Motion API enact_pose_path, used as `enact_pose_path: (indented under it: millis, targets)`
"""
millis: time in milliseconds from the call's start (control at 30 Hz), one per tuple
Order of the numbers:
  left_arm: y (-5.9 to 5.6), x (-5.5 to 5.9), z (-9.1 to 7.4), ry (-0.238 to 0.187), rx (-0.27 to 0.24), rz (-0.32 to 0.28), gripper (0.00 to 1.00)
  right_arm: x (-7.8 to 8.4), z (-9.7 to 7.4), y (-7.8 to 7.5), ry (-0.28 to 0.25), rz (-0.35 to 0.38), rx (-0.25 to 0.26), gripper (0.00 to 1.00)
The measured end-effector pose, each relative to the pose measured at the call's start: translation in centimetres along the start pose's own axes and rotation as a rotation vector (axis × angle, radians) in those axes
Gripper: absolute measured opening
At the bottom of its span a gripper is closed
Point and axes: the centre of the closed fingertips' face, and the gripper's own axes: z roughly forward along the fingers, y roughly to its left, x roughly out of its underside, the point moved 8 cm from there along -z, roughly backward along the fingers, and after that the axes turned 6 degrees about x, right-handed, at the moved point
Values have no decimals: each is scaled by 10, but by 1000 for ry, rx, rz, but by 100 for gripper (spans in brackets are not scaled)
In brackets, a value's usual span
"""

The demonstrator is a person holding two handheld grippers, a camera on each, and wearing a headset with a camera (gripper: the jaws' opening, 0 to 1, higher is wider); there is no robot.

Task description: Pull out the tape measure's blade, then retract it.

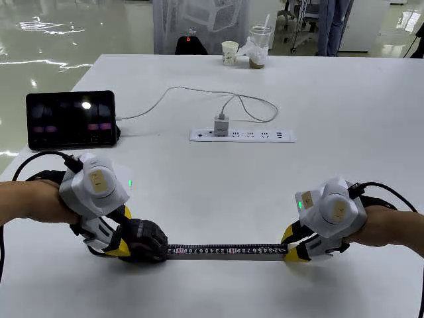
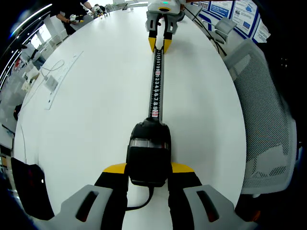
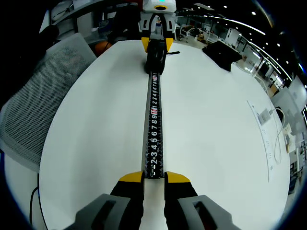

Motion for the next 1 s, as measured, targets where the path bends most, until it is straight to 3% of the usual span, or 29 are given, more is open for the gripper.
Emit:
enact_pose_path:
  millis: [500, 800, 1000]
  targets:
    - [-1, 4, -4, -13, -35, -13, 30, -2, 0, 0, 2, 2, 41, 18]
    - [-6, 7, -10, -19, -48, -39, 39, 2, -5, 4, 0, 30, 60, 27]
    - [-8, 9, -10, -49, -64, -72, 45, 7, -13, 8, -7, 63, 79, 32]
